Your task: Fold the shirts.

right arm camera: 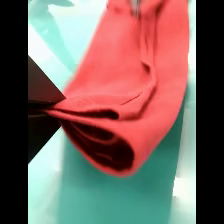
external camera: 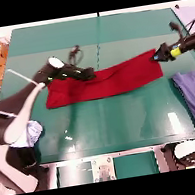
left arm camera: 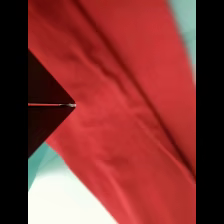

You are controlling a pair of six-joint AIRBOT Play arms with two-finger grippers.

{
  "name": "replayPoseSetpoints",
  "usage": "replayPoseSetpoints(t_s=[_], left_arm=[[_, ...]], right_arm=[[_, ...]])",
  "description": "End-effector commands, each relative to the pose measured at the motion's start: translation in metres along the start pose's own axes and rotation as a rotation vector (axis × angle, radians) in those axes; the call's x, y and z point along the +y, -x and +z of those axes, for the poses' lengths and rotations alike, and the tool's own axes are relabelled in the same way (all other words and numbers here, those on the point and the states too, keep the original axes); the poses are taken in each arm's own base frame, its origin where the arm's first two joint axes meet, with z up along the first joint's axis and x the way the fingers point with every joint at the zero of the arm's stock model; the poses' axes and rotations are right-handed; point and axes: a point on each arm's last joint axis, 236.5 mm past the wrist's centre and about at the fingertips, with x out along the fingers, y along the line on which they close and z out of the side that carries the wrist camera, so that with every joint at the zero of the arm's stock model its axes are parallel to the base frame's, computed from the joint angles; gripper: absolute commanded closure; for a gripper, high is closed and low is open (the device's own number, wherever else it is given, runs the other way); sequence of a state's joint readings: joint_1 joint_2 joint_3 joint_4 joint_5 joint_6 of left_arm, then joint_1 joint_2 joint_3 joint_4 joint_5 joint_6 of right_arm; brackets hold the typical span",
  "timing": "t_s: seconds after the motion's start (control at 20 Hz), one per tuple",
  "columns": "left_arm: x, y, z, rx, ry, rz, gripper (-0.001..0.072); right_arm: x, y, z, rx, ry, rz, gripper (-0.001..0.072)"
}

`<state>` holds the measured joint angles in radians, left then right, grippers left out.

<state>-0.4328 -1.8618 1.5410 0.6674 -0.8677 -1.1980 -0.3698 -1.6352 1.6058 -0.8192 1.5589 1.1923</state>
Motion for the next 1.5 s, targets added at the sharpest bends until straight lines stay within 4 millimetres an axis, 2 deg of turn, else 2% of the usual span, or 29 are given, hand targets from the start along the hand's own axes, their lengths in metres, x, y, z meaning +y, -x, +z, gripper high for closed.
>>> replayPoseSetpoints(t_s=[0.0,0.1,0.2,0.3,0.4,0.45,0.55,0.65,0.8,0.85,0.95,1.05,1.2,1.3,1.35,1.4,1.45], left_arm=[[-0.04,-0.073,-0.023,0.067,-0.035,-0.038,0.0682],[-0.057,-0.102,-0.032,0.11,-0.02,-0.072,0.0682],[-0.07,-0.117,-0.039,0.153,-0.012,-0.101,0.0682],[-0.078,-0.114,-0.036,0.164,-0.027,-0.118,0.0682],[-0.082,-0.094,-0.029,0.203,-0.053,-0.145,0.0682],[-0.079,-0.076,-0.025,0.241,-0.069,-0.154,0.0682],[-0.061,-0.032,-0.015,0.292,-0.092,-0.127,0.0682],[-0.023,0.026,0.002,0.302,-0.106,-0.017,0.0682],[0.047,0.128,0.033,0.242,-0.097,0.247,0.0682],[0.065,0.162,0.04,0.212,-0.084,0.312,0.0681],[0.086,0.214,0.053,0.139,-0.048,0.379,0.0681],[0.102,0.251,0.061,0.075,-0.018,0.41,0.0681],[0.122,0.286,0.064,0.03,-0.007,0.442,0.0681],[0.135,0.299,0.064,0.011,0.023,0.456,0.0681],[0.14,0.304,0.064,0.005,0.035,0.462,0.0682],[0.144,0.308,0.062,0.004,0.043,0.465,0.0681],[0.146,0.311,0.061,0.005,0.049,0.469,0.0681]], right_arm=[[0.075,0.043,-0.006,-0.059,0.12,0.042,0.0695],[0.109,0.058,-0.007,-0.093,0.183,0.082,0.0694],[0.122,0.065,-0.006,-0.111,0.213,0.091,0.0694],[0.122,0.063,-0.006,-0.108,0.216,0.092,0.0694],[0.124,0.062,-0.007,-0.103,0.22,0.095,0.0694],[0.127,0.06,-0.007,-0.099,0.225,0.098,0.0695],[0.136,0.053,-0.009,-0.087,0.227,0.109,0.0694],[0.154,0.039,-0.007,-0.083,0.234,0.123,0.0695],[0.199,0.005,-0.006,-0.08,0.273,0.159,0.0694],[0.217,-0.011,-0.005,-0.084,0.288,0.175,0.0694],[0.253,-0.052,-0.007,-0.08,0.308,0.213,0.0694],[0.285,-0.108,-0.016,-0.052,0.312,0.247,0.0693],[0.317,-0.212,-0.036,-0.032,0.319,0.265,0.0693],[0.322,-0.289,-0.053,-0.051,0.303,0.245,0.0692],[0.317,-0.327,-0.061,-0.07,0.287,0.224,0.0631],[0.312,-0.356,-0.062,-0.108,0.25,0.208,0.0365],[0.309,-0.37,-0.059,-0.141,0.193,0.211,0.0172]])
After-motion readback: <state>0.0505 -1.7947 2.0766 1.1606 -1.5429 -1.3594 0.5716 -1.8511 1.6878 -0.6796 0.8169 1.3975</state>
